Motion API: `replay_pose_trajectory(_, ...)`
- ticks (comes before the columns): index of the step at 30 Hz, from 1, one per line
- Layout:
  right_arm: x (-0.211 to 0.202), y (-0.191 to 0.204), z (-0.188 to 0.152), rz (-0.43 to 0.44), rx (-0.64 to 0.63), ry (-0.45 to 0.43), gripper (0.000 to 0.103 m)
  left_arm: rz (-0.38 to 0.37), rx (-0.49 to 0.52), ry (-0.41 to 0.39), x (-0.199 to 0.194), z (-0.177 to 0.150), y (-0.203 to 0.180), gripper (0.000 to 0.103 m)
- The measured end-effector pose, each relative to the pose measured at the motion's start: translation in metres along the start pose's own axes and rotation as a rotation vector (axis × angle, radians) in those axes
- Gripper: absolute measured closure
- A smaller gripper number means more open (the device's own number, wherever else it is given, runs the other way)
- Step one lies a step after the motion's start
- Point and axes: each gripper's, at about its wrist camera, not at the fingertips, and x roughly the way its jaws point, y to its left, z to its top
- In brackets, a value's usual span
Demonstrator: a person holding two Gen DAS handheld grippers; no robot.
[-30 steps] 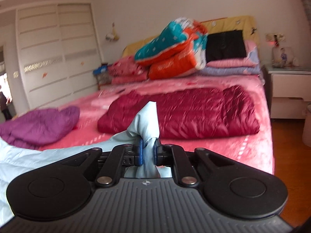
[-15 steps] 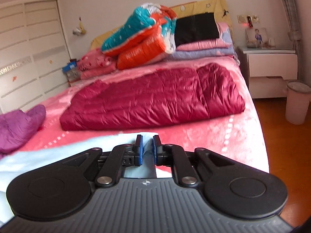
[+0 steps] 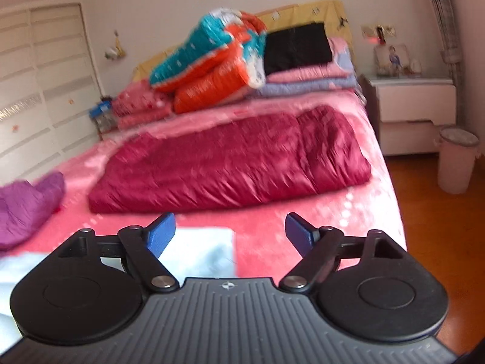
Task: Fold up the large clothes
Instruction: 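Open both grippers and press the folded light blue jacket flat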
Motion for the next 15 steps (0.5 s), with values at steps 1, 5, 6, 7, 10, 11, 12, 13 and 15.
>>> replay_pose_trajectory(1, -0.005, 0.005, 0.004, 0.025, 0.004, -0.013, 0.001, -0.018, 0.012, -0.009, 0.000, 0.003, -0.007, 0.033)
replay_pose_trajectory(5, -0.019, 0.033, 0.012, 0.126, -0.036, -0.036, 0.000, -0.049, 0.064, -0.013, 0.015, 0.007, -0.034, 0.022)
replay_pose_trajectory(6, -0.020, 0.040, 0.011, 0.152, -0.046, -0.026, 0.000, -0.052, 0.073, -0.002, 0.022, 0.005, -0.038, 0.021)
replay_pose_trajectory(7, -0.018, 0.046, 0.010, 0.176, -0.054, -0.004, 0.000, -0.052, 0.079, 0.012, 0.029, 0.004, -0.041, 0.021)
replay_pose_trajectory(10, -0.004, 0.062, -0.001, 0.195, -0.092, 0.080, 0.000, -0.020, 0.096, 0.053, 0.049, -0.005, -0.045, 0.018)
replay_pose_trajectory(11, 0.003, 0.065, -0.007, 0.187, -0.109, 0.111, 0.000, -0.006, 0.098, 0.066, 0.056, -0.008, -0.045, 0.017)
replay_pose_trajectory(12, 0.010, 0.069, -0.013, 0.176, -0.127, 0.142, 0.000, 0.004, 0.095, 0.082, 0.062, -0.011, -0.044, 0.017)
replay_pose_trajectory(13, 0.016, 0.072, -0.018, 0.163, -0.144, 0.165, 0.000, 0.011, 0.088, 0.099, 0.067, -0.014, -0.041, 0.017)
replay_pose_trajectory(15, 0.026, 0.075, -0.025, 0.142, -0.168, 0.186, 0.000, 0.022, 0.072, 0.127, 0.076, -0.019, -0.037, 0.017)
